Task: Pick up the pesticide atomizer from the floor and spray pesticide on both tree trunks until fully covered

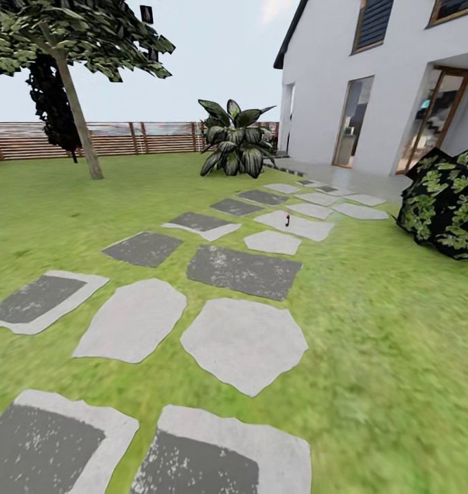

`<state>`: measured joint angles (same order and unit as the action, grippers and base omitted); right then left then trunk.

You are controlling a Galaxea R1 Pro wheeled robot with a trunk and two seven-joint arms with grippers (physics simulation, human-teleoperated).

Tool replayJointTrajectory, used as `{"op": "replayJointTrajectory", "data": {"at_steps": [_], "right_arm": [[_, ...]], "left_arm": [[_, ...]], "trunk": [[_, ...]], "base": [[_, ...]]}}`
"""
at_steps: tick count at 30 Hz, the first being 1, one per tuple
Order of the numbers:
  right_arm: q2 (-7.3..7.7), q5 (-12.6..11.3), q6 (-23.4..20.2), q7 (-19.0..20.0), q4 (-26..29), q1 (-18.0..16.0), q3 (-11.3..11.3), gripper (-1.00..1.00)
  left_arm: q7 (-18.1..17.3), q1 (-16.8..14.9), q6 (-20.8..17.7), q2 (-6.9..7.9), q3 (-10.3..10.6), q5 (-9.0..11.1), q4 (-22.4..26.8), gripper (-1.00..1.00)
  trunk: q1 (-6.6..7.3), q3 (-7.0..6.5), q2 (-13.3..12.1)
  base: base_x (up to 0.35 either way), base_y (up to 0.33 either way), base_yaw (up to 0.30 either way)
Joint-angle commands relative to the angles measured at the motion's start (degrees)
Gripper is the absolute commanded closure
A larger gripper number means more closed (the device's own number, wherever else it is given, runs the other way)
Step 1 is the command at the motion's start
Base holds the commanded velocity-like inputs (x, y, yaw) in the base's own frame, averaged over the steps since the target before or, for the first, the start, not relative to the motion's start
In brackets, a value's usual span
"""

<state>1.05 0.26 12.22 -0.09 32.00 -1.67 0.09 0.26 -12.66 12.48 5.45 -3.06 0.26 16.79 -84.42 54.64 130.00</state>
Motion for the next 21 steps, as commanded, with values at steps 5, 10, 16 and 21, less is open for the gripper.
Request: {"op": "replayJointTrajectory", "data": {"at_steps": [5,10,16,21], "right_arm": [[0.0,0.0,0.0,0.0,0.0,0.0,0.0,-1.0],[0.0,0.0,0.0,0.0,0.0,0.0,0.0,-1.0],[0.0,0.0,0.0,0.0,0.0,0.0,0.0,-1.0],[0.0,0.0,0.0,0.0,0.0,0.0,0.0,-1.0]], "left_arm": [[0.0,0.0,0.0,0.0,0.0,0.0,0.0,-1.0],[0.0,0.0,0.0,0.0,0.0,0.0,0.0,-1.0],[0.0,0.0,0.0,0.0,0.0,0.0,0.0,-1.0],[0.0,0.0,0.0,0.0,0.0,0.0,0.0,-1.0]], "trunk": [[0.0,0.0,0.0],[0.0,0.0,0.0],[0.0,0.0,0.0],[0.0,0.0,0.0]], "base": [[0.343,0.0,0.0],[0.343,0.0,0.0],[0.342,0.0,0.0],[0.343,0.0,0.0]]}}
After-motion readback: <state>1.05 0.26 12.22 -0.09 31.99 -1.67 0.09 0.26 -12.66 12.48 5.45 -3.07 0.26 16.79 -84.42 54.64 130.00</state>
